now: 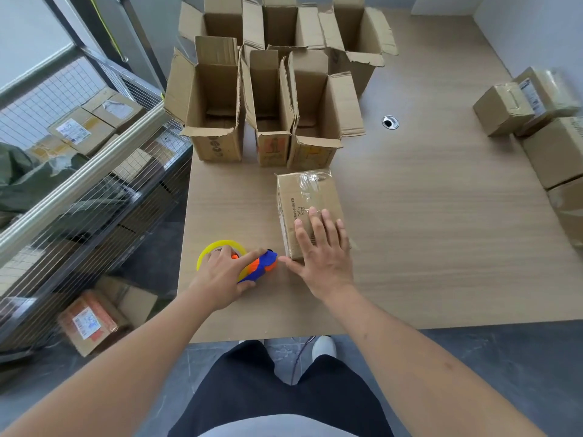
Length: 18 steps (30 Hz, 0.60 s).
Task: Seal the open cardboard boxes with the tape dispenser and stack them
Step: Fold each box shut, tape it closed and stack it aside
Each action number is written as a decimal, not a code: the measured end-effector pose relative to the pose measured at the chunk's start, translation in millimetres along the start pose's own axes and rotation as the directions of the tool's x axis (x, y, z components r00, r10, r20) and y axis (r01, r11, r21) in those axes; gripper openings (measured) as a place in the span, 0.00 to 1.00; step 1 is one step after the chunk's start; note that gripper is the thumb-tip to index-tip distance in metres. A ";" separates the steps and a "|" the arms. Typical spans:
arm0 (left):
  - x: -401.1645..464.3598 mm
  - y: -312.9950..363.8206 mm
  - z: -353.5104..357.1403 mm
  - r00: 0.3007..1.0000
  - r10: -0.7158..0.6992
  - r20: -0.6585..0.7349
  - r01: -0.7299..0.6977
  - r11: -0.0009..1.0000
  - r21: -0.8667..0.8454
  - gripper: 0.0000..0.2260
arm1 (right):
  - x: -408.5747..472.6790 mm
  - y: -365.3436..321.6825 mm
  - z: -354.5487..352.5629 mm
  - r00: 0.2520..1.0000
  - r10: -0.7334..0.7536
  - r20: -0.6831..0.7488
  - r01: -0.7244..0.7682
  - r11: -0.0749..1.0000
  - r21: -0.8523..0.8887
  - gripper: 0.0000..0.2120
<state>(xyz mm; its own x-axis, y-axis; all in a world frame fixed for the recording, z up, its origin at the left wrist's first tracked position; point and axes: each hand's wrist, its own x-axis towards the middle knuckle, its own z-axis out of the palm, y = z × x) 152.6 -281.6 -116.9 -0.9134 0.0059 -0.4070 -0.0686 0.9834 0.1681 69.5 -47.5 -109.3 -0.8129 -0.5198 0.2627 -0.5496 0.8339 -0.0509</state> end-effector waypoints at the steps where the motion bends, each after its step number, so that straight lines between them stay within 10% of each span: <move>1: -0.7 -1.1 -1.8 1.000 0.018 0.004 -0.018 0.999 0.028 0.35 | -0.2 0.9 -0.1 1.000 -0.002 0.012 0.002 1.000 0.001 0.40; 9: -0.9 15.6 -47.7 0.988 0.020 -0.150 -0.009 0.997 0.079 0.21 | 3.2 6.8 -23.6 0.940 0.001 0.340 -0.028 0.997 0.075 0.60; 18: 4.2 75.5 -77.4 0.783 0.368 -0.502 -0.453 0.890 -0.053 0.08 | 16.5 43.1 -55.8 0.915 -0.112 0.388 -0.001 0.960 0.280 0.57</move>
<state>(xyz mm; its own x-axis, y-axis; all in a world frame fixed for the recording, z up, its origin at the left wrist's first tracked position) 112.5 -221.4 -36.5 -0.9415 0.2756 0.1942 0.3313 0.8628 0.3818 43.1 -9.7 -53.4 -0.7571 -0.6408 -0.1273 -0.5804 0.7491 -0.3192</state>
